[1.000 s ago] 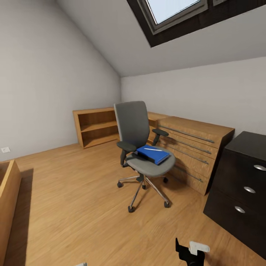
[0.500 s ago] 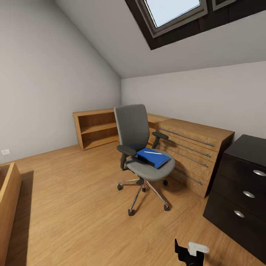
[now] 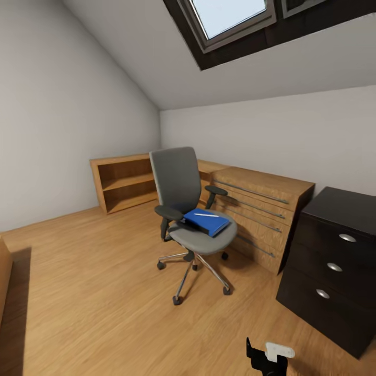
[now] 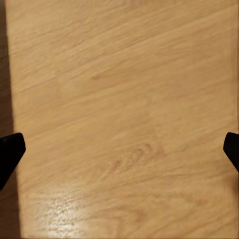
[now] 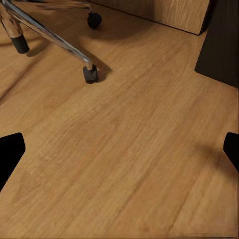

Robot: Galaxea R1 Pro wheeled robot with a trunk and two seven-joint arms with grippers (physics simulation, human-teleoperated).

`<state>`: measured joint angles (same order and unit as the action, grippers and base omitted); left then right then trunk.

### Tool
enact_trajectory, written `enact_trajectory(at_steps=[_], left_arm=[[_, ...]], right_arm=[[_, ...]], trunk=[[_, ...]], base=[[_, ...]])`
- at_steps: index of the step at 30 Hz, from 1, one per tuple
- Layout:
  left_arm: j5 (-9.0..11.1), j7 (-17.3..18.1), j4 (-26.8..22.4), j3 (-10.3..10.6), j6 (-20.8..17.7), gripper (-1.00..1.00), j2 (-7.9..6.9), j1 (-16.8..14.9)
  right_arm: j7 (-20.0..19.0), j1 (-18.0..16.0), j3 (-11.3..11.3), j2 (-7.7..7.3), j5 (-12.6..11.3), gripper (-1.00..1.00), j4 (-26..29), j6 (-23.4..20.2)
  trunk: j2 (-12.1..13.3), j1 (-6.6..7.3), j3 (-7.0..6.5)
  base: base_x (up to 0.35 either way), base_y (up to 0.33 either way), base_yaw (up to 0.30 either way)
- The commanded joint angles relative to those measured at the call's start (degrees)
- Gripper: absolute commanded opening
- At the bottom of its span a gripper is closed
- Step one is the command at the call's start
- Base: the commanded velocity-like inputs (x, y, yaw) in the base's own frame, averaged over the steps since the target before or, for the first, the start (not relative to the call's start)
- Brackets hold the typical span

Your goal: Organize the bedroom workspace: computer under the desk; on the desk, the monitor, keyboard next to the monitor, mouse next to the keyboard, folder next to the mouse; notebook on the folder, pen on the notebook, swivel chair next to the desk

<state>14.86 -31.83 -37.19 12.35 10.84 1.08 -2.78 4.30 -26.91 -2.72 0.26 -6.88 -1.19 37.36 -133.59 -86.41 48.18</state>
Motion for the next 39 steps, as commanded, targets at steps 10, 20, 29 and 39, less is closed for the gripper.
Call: enact_trajectory(at_steps=[10, 20, 29, 39], left_arm=[[0.61, -0.25, 0.81, 0.39, 0.48, 1.0, 0.04, -0.04], [0.61, -0.18, 0.89, 0.39, 0.58, 1.0, 0.01, -0.04], [0.61, -0.16, 0.89, 0.39, 0.58, 1.0, -0.02, -0.04], [0.61, -0.16, 0.94, 0.39, 0.58, 1.0, -0.01, -0.04]], right_arm=[[-0.09, -0.07, -0.27, 0.69, -0.07, 1.0, -0.13, 0.23], [-0.07, -0.07, -0.36, 0.67, -0.15, 1.0, -0.08, 0.32], [-0.08, -0.07, -0.36, 0.46, -0.15, 1.0, -0.06, 0.38], [-0.13, -0.07, -0.3, 0.38, 0.18, 1.0, -0.04, 0.42]], trunk=[[-0.03, 0.01, 0.74], [-0.03, 0.01, 1.36], [-0.03, 0.01, 1.43], [-0.03, 0.01, 1.56]], base=[[0.011, 0.0, -0.172], [0.0, 0.0, -0.187], [0.0, 0.0, -0.28], [0.072, 0.069, -0.23]])
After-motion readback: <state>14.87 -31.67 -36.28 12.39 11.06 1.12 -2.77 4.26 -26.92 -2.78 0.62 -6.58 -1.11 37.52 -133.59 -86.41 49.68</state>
